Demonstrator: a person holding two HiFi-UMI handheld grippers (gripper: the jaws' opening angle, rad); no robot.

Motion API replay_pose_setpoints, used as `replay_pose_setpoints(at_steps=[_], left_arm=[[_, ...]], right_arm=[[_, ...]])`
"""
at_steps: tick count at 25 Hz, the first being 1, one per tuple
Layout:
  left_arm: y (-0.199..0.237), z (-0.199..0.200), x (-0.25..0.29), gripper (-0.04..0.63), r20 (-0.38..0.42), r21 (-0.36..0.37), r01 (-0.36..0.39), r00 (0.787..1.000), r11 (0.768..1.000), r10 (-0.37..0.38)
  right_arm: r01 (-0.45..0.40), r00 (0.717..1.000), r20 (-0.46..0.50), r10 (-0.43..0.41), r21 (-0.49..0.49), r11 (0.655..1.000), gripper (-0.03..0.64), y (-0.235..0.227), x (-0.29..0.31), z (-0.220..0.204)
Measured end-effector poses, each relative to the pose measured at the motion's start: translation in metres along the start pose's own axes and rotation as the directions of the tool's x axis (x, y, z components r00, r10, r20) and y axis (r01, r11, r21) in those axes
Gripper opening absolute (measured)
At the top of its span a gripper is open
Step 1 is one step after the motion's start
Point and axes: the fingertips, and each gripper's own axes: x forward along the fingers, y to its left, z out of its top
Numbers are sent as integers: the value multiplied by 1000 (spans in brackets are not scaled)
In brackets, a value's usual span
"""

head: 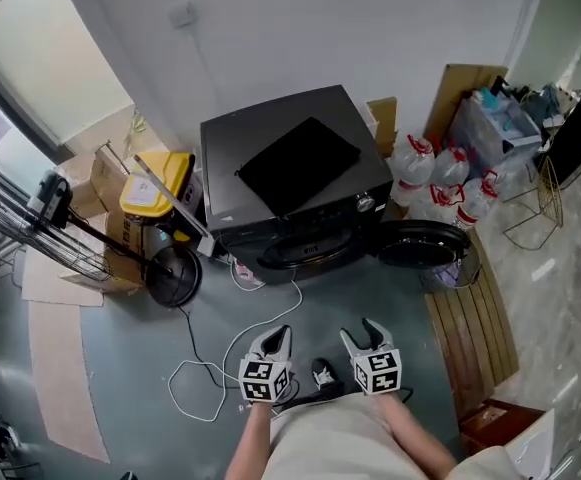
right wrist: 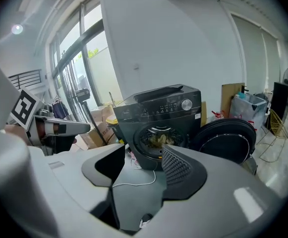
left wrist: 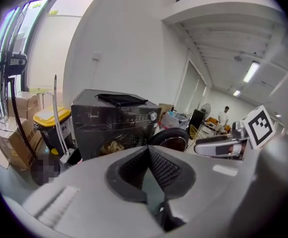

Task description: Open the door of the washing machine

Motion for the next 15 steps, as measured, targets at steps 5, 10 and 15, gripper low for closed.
replay_pose_setpoints(at_steps=[5, 10, 15], left_arm=[[2, 8, 7, 57, 19, 4, 2, 1000, 1000, -2], [-6, 17, 13, 57, 40, 24, 18, 999, 1000, -19], [-10, 17, 12, 57, 33, 36, 30, 999, 999, -31]], right_arm=[[5, 1000, 15, -5, -19, 1000, 186, -6, 1, 11], [27, 999, 30, -27, 20, 999, 123, -20, -3, 15], [15, 999, 40, -17, 43, 999, 83, -19, -5, 14]])
